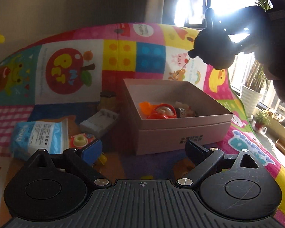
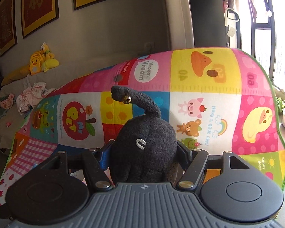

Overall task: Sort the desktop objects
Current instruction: 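Lower the black plush cat into the pink box and open the right tool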

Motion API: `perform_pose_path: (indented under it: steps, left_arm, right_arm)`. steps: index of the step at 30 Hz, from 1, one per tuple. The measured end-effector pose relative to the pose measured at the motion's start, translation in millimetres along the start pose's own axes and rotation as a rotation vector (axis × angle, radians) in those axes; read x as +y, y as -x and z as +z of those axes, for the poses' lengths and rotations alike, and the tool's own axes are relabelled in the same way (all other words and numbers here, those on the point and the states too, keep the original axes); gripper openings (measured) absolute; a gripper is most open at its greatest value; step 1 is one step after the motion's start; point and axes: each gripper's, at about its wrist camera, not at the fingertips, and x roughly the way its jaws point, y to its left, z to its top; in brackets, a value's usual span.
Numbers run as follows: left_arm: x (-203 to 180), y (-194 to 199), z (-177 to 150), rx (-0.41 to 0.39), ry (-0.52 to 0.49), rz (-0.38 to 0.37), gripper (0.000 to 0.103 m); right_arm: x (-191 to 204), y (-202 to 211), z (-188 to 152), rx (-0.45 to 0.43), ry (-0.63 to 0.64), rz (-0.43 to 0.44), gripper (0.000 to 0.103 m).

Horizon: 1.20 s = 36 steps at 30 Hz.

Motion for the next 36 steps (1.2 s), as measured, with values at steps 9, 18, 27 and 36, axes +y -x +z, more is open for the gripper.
perform_pose_path:
  steps: [9,18,27,36]
  left_arm:
    - [27.5,2.4,-19.4,0.019,0.109,-0.036,0.099]
    - [36.4,4.5,-20.3,0.014,0.161,-0.094,0.100]
    - [35.2,5.6,-19.6,0.014,0.154,-0.061,0.101]
    - [33.2,3.0,-20.3,0.027,0.144,-0.026,0.102]
  right_arm:
    - [0.8,-143.0,-14.6,0.310,-0.098,-0.071,0.067]
    - [-17.6,-126.1,-34.3,0.457,-0.080,0.056,0.066]
    - [-19.5,-71.8,-26.8,0.299,0.010,0.013,0.083]
    - [-31.6,-31.4,-27.6,0.185,0.045,-0.046,0.063]
